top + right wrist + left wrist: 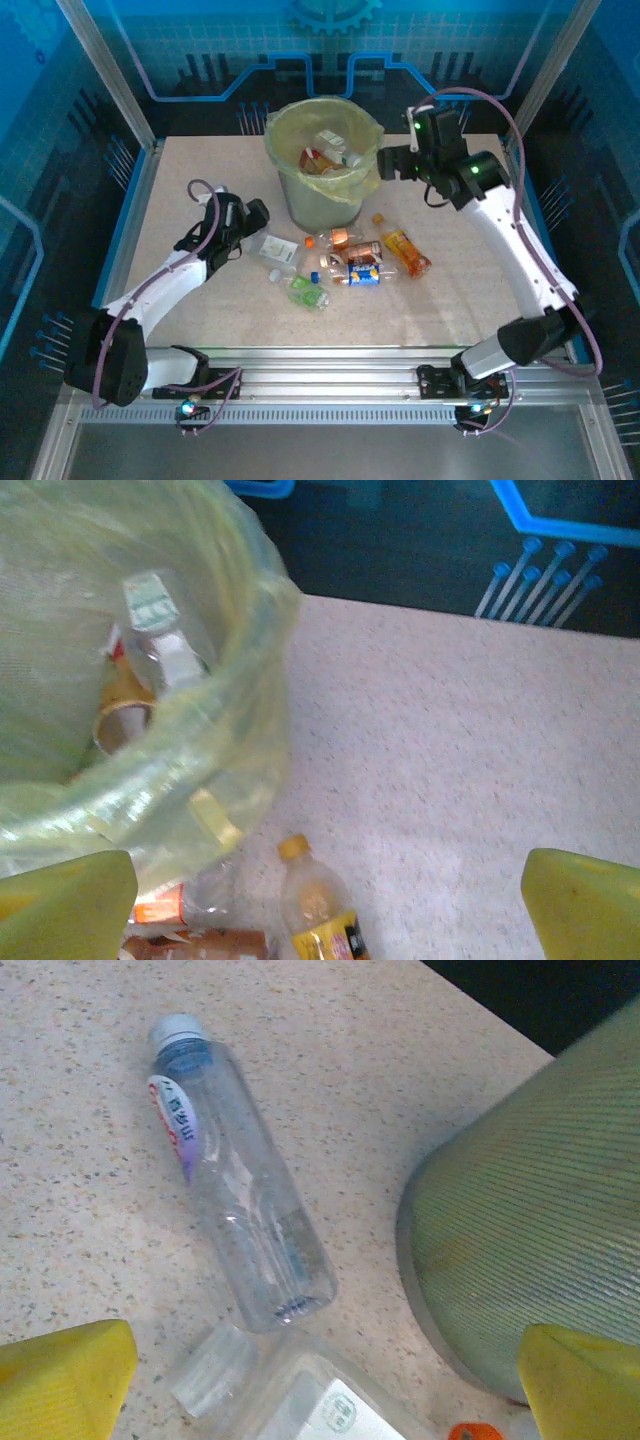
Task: Put the plastic bottles in the bin
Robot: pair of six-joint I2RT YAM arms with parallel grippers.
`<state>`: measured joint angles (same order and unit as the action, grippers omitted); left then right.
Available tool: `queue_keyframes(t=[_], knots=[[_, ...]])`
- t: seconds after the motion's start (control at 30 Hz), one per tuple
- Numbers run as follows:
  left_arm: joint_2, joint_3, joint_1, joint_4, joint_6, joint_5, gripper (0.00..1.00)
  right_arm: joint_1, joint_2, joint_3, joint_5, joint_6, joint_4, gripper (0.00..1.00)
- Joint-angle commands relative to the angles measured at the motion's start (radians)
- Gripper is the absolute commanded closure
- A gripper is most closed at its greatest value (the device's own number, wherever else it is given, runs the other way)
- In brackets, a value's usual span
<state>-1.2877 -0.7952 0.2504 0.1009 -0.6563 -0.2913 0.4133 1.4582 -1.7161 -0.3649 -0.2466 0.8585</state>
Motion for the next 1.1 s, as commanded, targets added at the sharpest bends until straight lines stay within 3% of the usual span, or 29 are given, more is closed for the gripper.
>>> queue_keyframes(t=[0.0, 0.43, 0.8, 1.07], knots=[[-0.048, -0.052, -0.045, -0.006, -0.017, 0.047, 0.01, -0.027, -0.080, 0.103, -0.044, -0.094, -0.030, 0.00], [-0.283, -0.179, -0.208, -0.055, -0.064, 0.149, 0.01, -0.086, -0.224, 0.379, -0.034, -0.222, 0.033, 0.00], [-0.507, -0.342, -0.249, -0.082, -0.115, 0.207, 0.01, -0.119, -0.265, 0.421, -0.005, -0.246, 0.039, 0.00], [-0.602, -0.414, -0.253, -0.033, -0.166, 0.176, 0.02, -0.139, -0.260, 0.410, 0.012, -0.250, 0.047, 0.00]])
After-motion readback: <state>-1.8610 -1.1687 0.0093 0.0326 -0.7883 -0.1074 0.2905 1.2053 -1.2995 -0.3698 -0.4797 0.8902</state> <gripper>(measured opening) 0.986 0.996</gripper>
